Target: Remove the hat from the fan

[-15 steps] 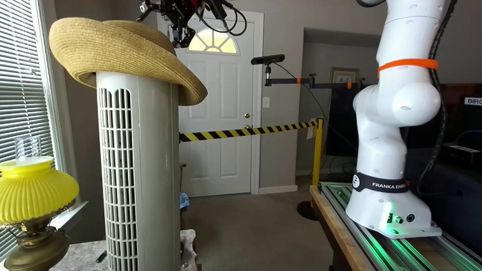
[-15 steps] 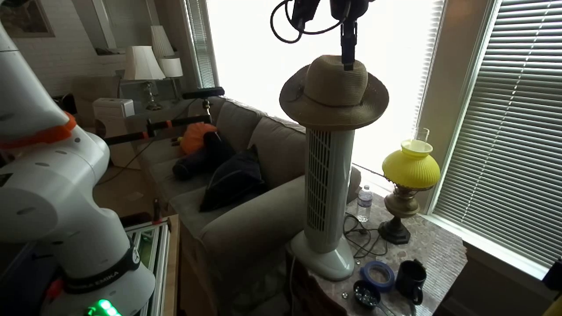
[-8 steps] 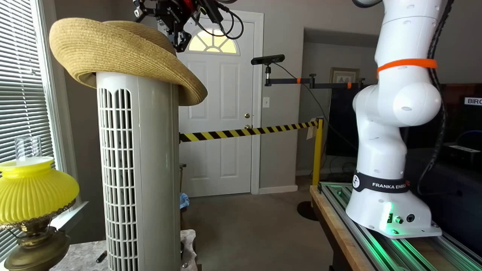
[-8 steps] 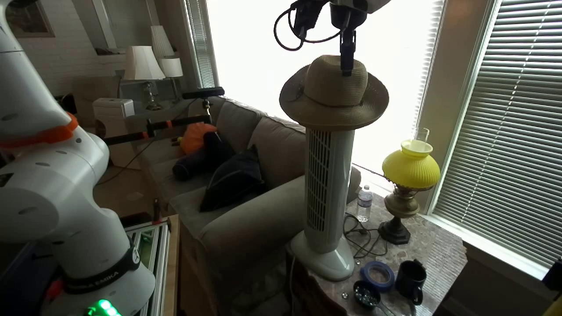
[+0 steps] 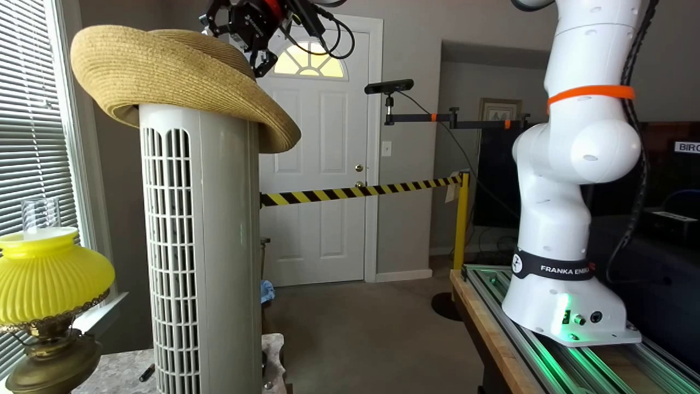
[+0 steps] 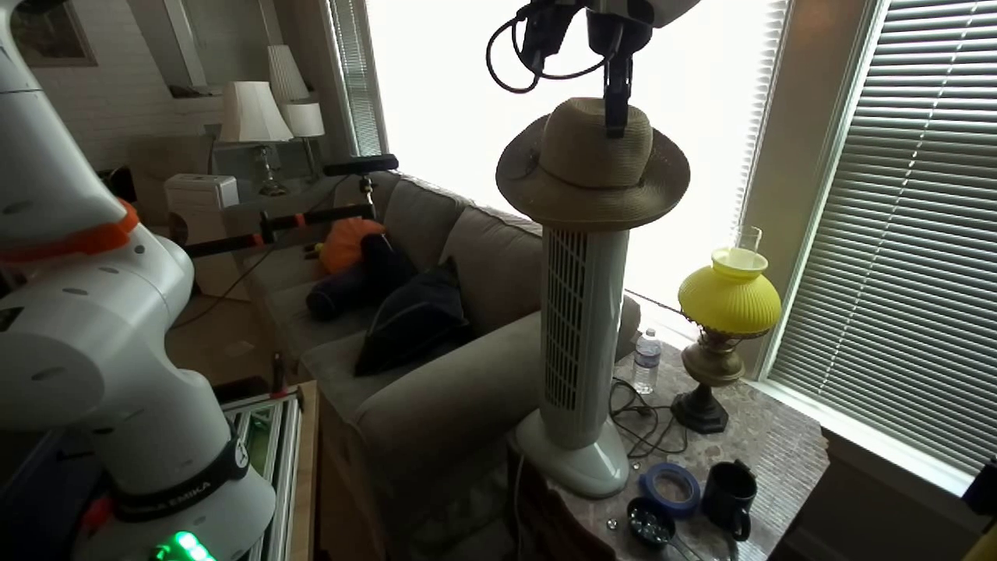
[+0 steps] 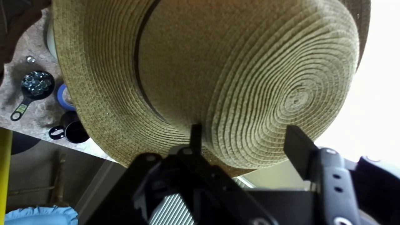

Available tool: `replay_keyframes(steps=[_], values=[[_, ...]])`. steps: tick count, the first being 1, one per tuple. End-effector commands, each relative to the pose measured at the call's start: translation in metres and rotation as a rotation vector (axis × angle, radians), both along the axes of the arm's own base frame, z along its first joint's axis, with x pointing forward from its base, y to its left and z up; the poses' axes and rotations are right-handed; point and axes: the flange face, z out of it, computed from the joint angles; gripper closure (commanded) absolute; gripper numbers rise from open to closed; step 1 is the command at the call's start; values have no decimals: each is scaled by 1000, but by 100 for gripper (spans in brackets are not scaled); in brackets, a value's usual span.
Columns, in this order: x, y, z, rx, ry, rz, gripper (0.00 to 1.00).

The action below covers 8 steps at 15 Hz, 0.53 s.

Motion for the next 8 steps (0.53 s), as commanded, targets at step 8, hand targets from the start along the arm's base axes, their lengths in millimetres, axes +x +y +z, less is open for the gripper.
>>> replay_keyframes(steps=[8], values=[[-4,-2,-10,-8,56,16,99]])
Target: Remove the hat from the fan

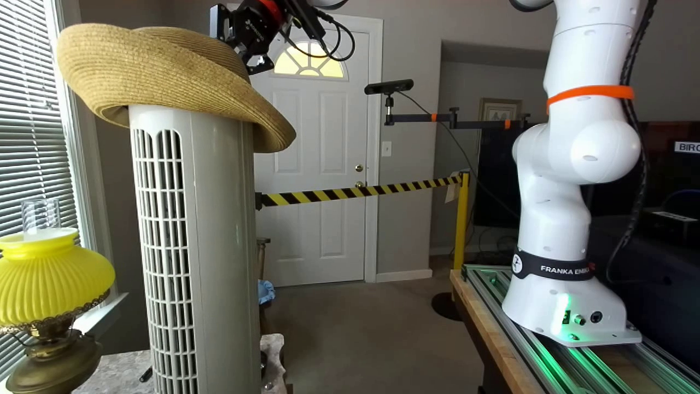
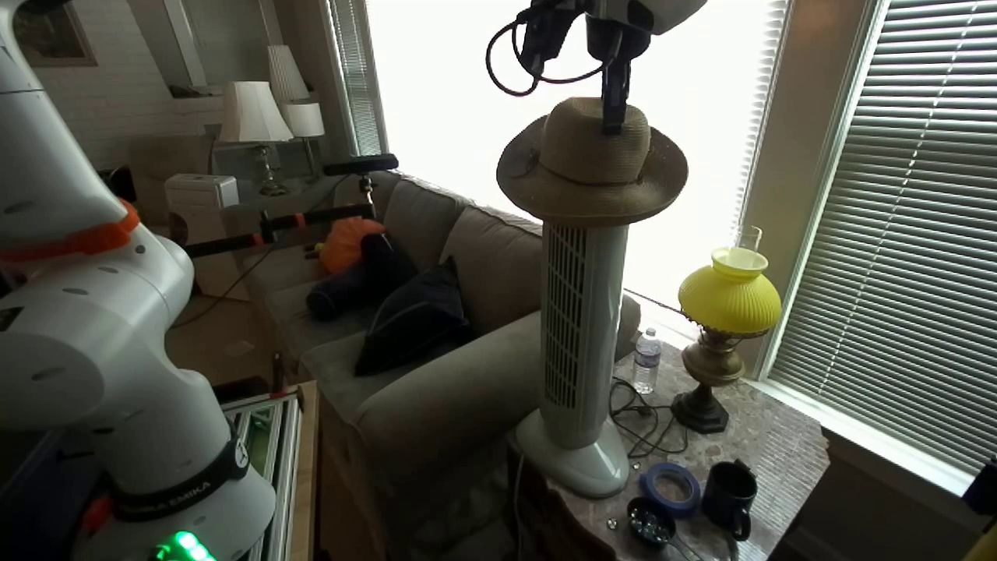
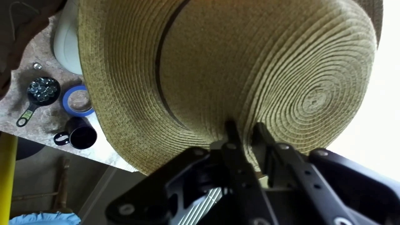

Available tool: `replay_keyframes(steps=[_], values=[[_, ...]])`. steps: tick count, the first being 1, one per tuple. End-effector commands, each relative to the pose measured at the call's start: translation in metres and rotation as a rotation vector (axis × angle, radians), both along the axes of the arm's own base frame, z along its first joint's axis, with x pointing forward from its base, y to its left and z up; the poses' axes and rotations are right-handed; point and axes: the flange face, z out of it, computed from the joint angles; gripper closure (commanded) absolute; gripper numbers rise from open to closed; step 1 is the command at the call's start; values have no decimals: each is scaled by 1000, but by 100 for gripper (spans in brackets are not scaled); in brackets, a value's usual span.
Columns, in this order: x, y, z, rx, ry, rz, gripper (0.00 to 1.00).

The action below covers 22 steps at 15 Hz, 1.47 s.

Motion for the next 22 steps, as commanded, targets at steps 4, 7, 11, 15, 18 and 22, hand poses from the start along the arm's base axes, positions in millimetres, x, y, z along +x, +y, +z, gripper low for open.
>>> replay_keyframes(steps=[4,7,11,15,18,22], values=[[-7,-6,0,-3,28,9,98],[-15,-10,13,-4,11,9,98],[-34,-14,54,32,-72,33,98],[-54,-18,111,28,-189,71,98],[-65,-33,156,-6,-289,8,98],[-61,-76,193,-29,-384,-127,98]])
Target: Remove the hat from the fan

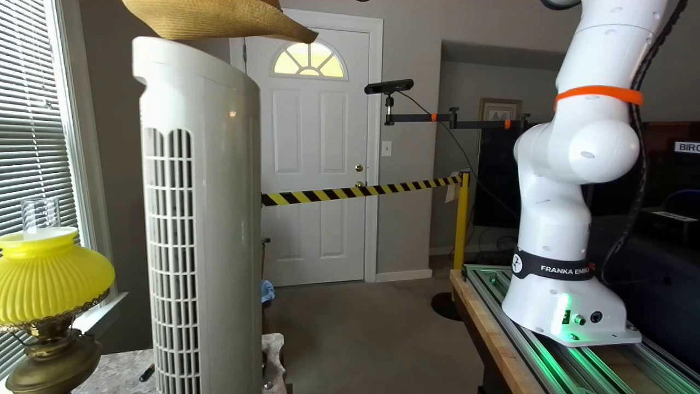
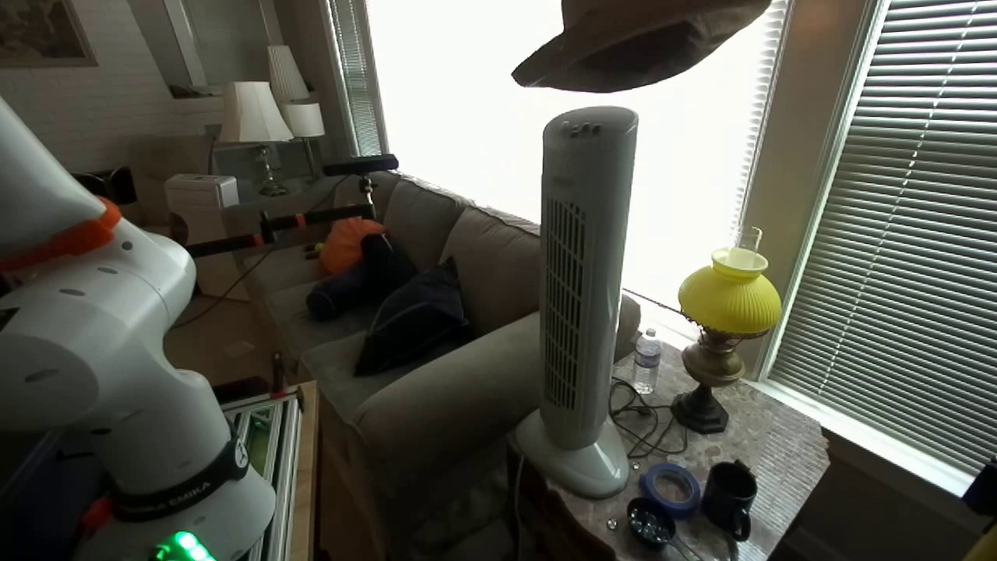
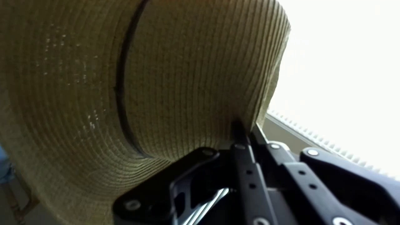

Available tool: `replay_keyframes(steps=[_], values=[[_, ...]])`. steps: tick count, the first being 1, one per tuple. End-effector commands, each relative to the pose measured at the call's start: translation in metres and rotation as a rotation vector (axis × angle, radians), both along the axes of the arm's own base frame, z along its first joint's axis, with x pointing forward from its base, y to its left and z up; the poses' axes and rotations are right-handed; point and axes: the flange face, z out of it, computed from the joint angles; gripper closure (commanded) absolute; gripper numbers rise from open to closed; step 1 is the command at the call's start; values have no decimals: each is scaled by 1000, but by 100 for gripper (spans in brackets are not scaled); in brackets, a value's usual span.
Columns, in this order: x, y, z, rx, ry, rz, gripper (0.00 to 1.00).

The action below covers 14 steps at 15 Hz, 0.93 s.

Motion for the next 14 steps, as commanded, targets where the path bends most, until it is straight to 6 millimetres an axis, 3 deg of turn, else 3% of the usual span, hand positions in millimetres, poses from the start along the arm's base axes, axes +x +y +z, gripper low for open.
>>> replay_keyframes(steps=[1,3,6,14], values=[[9,-36,23,-7,-62,-120,98],[17,-55,25,-12,-78,-193,98],[38,-74,13,-29,-75,-289,98],[106,-117,-56,-124,-2,-489,98]])
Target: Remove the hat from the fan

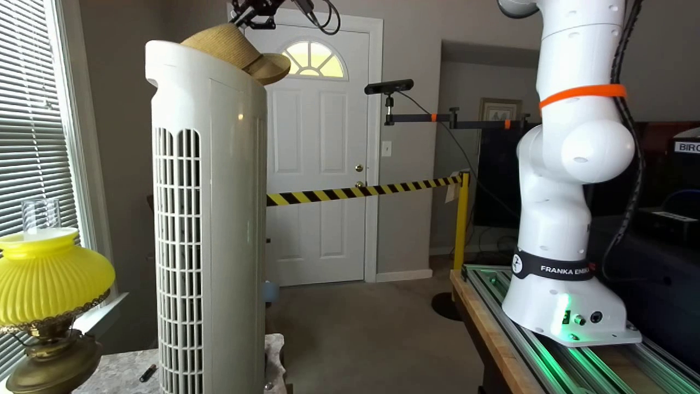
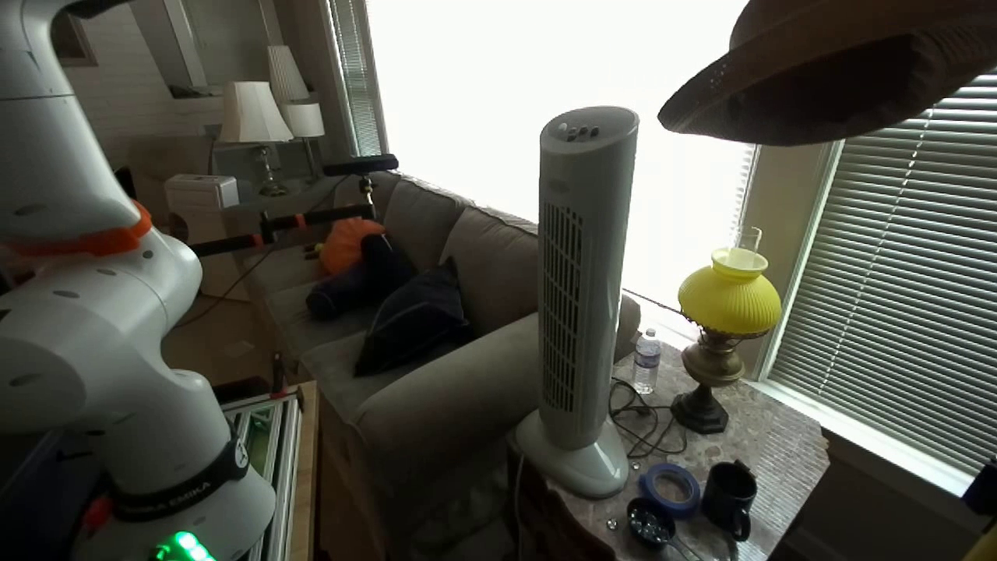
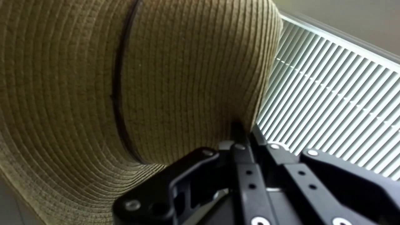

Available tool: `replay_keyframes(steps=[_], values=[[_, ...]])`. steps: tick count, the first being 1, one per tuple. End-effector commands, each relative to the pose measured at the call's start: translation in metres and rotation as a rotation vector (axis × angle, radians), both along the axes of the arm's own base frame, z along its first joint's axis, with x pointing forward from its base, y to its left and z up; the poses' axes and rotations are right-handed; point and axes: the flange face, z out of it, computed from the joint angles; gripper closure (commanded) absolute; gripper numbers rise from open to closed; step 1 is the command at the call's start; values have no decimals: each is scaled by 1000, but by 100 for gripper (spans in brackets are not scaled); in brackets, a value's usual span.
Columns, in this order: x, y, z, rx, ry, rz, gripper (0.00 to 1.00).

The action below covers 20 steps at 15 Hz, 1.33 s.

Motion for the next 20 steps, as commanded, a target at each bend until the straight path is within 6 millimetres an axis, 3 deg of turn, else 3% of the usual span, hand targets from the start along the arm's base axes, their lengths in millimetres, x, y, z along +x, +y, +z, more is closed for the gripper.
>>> replay_keyframes(steps=[1,2,4,7,8,12,17,20], values=[[25,-26,-27,-65,56,-102,98],[13,-13,-18,-33,38,-37,98],[19,-17,-29,-37,57,-45,93],[17,-14,-23,-38,48,-41,93],[16,-14,-22,-39,45,-40,98],[32,-50,-41,-10,32,-183,98],[56,-102,-94,7,-50,-377,98],[69,-121,-134,-3,-76,-459,98]])
